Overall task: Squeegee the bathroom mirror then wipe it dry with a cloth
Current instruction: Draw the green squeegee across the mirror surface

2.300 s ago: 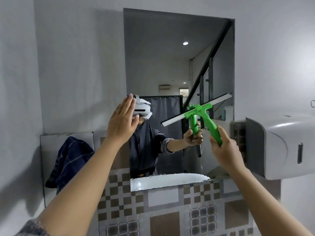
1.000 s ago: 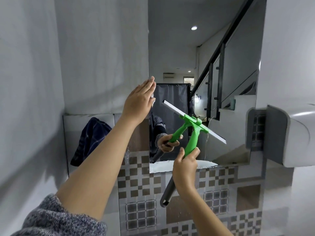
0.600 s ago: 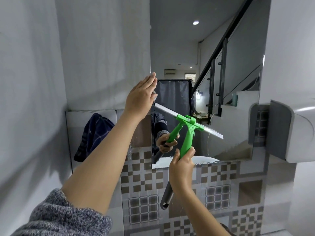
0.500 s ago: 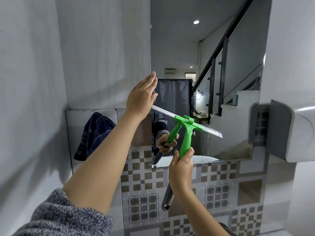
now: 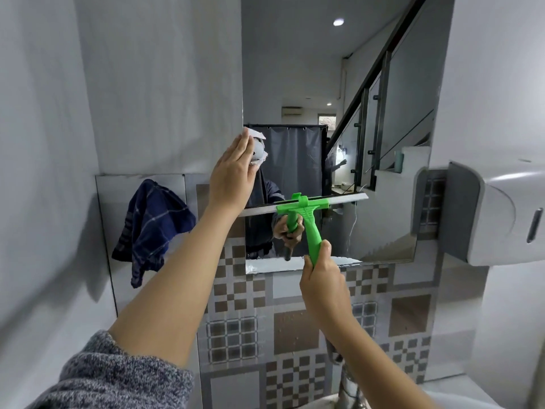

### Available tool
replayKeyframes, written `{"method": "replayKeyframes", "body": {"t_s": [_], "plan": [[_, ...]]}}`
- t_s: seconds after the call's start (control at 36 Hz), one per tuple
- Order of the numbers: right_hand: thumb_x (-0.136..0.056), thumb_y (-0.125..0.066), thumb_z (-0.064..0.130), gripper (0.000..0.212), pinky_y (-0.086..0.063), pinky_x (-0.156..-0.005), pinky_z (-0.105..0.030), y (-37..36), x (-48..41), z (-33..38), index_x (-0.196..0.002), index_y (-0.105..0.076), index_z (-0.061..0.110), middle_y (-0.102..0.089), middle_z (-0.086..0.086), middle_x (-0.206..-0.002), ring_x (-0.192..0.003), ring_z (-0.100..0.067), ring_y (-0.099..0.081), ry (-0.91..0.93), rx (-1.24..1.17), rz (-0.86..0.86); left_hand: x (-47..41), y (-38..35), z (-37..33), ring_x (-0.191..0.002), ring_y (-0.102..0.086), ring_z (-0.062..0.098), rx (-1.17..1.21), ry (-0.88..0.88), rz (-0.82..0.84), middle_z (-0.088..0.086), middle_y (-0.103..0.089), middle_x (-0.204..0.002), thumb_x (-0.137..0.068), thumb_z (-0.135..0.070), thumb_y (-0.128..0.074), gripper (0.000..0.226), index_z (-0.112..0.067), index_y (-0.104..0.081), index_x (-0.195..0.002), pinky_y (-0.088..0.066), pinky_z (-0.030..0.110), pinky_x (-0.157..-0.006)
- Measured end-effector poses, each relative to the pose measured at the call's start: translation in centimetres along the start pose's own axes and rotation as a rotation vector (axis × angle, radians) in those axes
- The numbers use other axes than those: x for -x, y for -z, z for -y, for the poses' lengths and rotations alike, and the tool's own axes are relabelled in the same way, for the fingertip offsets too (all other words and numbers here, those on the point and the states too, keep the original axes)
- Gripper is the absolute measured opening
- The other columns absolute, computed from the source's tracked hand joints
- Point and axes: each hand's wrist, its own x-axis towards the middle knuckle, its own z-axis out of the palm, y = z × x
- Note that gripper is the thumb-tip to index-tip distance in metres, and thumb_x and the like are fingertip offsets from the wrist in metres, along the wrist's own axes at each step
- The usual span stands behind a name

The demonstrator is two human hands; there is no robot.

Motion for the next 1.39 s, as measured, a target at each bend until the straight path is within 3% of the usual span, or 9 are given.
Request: {"method": "replayKeyframes", "body": {"t_s": [0.17,0.31,0.5,0.61,0.67,0.81,0.97,1.14,1.39], "plan": [[-0.097,-0.039,0.028,0.043,-0.036,-0.049,-0.029,3.4,-0.9,-2.1,-0.136,-0.026,0.015,-0.056,-0.007,-0.091,-0.062,-0.022,-0.05,0.131,0.244,-0.01,1.3,-0.7,-0.5,-0.138,-0.028,0.022,0.002,0.064,0.005,0.007,-0.027,-0.151,-0.093,-0.015,-0.052,0.053,-0.005,-0.031,-0.141,-0.035,0.04,-0.108],[-0.097,-0.04,0.032,0.046,-0.04,-0.047,-0.027,6.1,-2.4,-4.0,-0.138,-0.027,0.016,-0.055,-0.003,-0.087,-0.057,-0.019,-0.052,0.238,0.338,-0.013,2.5,-1.1,-1.2,-0.139,-0.027,0.023,0.003,0.122,0.007,0.009,-0.026,-0.151,-0.093,-0.014,-0.053,0.055,-0.004,-0.03,-0.142,-0.034,0.04,-0.109],[-0.095,-0.041,0.033,0.044,-0.038,-0.05,-0.03,9.6,-4.5,-7.5,-0.135,-0.031,0.018,-0.061,-0.005,-0.089,-0.065,-0.028,-0.061,0.301,0.464,-0.048,4.0,-2.0,-2.7,-0.142,-0.018,0.02,-0.006,0.22,-0.013,0.007,-0.016,-0.155,-0.097,-0.021,-0.046,0.058,-0.007,-0.019,-0.146,-0.02,0.023,-0.109],[-0.095,-0.043,0.031,0.041,-0.035,-0.052,-0.031,10.9,-5.1,-9.4,-0.132,-0.034,0.018,-0.063,-0.006,-0.091,-0.069,-0.031,-0.062,0.278,0.474,-0.065,4.4,-2.5,-4.1,-0.138,-0.016,0.008,0.025,0.316,-0.068,0.004,-0.014,-0.156,-0.097,-0.021,-0.045,0.056,-0.009,-0.02,-0.146,-0.024,0.017,-0.104],[-0.095,-0.043,0.03,0.04,-0.031,-0.051,-0.029,11.3,-5.2,-10.2,-0.131,-0.035,0.017,-0.062,-0.007,-0.09,-0.063,-0.029,-0.055,0.254,0.459,-0.07,4.5,-2.8,-4.6,-0.134,-0.011,0.002,0.037,0.351,-0.084,0.003,-0.012,-0.156,-0.097,-0.02,-0.043,0.056,-0.01,-0.018,-0.146,-0.022,0.012,-0.1],[-0.094,-0.045,0.027,0.039,-0.034,-0.052,-0.03,11.6,-5.2,-12.2,-0.131,-0.036,0.016,-0.064,-0.01,-0.092,-0.061,-0.027,-0.047,0.179,0.382,-0.068,4.2,-3.4,-4.7,-0.142,-0.015,0.015,0.021,0.401,-0.102,0.004,-0.013,-0.156,-0.097,-0.019,-0.043,0.056,-0.009,-0.017,-0.146,-0.007,-0.004,-0.096],[-0.096,-0.043,0.028,0.04,-0.032,-0.054,-0.03,11.1,-4.1,-13.2,-0.133,-0.036,0.016,-0.063,-0.011,-0.096,-0.065,-0.025,-0.045,0.084,0.286,-0.057,4.2,-3.4,-4.5,-0.142,-0.017,0.014,0.009,0.399,-0.084,0.001,-0.012,-0.156,-0.097,-0.022,-0.044,0.058,-0.012,-0.017,-0.147,-0.022,0.007,-0.094],[-0.095,-0.044,0.026,0.038,-0.037,-0.061,-0.033,9.6,-3.1,-13.7,-0.131,-0.038,0.014,-0.06,-0.016,-0.092,-0.07,-0.028,-0.046,-0.052,0.125,-0.037,4.3,-3.0,-4.3,-0.141,-0.02,0.016,0.017,0.377,-0.068,0.002,-0.012,-0.156,-0.096,-0.021,-0.047,0.059,-0.011,-0.018,-0.146,-0.022,0.007,-0.094],[-0.094,-0.044,0.023,0.024,-0.041,-0.058,-0.034,8.0,-2.3,-12.7,-0.115,-0.042,0.013,-0.053,-0.009,-0.078,-0.069,-0.032,-0.055,-0.19,-0.08,-0.04,4.4,-2.6,-4.1,-0.141,-0.022,0.018,0.018,0.324,-0.052,0.004,-0.014,-0.156,-0.096,-0.023,-0.047,0.06,-0.009,-0.017,-0.146,-0.023,0.015,-0.101]]}}
